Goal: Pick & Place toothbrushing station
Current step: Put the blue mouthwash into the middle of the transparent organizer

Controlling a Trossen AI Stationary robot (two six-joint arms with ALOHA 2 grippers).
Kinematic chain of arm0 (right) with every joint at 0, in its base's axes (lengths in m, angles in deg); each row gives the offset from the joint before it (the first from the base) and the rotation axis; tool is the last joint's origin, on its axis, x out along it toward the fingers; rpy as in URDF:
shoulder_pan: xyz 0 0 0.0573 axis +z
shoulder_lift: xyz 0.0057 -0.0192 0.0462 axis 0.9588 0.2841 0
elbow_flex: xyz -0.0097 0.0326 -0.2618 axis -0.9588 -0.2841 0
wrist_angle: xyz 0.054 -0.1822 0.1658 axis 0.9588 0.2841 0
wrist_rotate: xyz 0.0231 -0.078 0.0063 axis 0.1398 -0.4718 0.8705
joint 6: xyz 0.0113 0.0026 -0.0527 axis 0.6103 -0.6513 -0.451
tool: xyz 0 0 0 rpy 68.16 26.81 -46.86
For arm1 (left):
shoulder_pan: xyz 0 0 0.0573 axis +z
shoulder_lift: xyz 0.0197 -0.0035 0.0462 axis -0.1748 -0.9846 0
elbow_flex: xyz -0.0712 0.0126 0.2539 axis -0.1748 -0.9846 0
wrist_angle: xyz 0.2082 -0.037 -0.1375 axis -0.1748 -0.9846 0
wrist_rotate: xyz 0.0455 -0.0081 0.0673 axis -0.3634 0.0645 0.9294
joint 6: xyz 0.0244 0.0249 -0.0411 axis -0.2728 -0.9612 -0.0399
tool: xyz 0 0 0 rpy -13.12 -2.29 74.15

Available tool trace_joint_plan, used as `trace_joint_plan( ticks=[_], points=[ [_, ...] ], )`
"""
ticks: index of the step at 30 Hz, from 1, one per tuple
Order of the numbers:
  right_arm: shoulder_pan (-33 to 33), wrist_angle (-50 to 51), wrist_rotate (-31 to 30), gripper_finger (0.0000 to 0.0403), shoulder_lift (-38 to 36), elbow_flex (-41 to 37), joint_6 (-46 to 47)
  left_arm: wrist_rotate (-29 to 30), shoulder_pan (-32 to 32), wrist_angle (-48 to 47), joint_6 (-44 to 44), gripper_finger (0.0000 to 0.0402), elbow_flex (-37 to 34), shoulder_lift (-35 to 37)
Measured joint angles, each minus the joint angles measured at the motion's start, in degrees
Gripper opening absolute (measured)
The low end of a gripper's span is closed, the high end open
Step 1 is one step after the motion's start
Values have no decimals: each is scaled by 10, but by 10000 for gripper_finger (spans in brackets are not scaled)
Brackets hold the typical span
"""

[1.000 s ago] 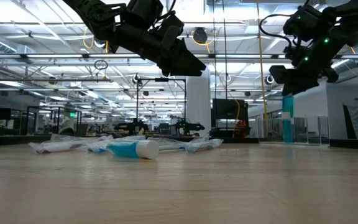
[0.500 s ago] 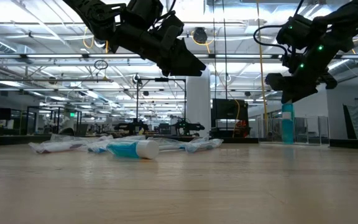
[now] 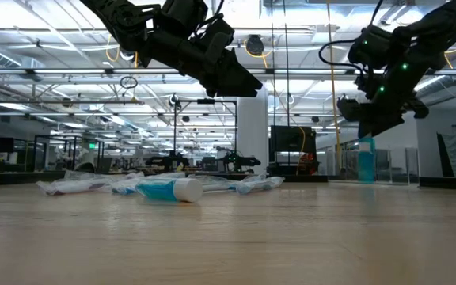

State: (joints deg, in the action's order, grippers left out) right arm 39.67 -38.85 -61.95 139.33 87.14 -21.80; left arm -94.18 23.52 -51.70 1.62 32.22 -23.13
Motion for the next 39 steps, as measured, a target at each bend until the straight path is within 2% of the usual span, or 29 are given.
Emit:
trace_joint_plan(
  ticks=[13, 39],
  points=[
    [0, -110, 12, 91, 4, -76, 15, 0, 0, -1, 0, 232, 0, 0],
    [0, -105, 39, 92, 3, -79, 2, 0, 0, -2, -4, 232, 0, 0]
  ],
)
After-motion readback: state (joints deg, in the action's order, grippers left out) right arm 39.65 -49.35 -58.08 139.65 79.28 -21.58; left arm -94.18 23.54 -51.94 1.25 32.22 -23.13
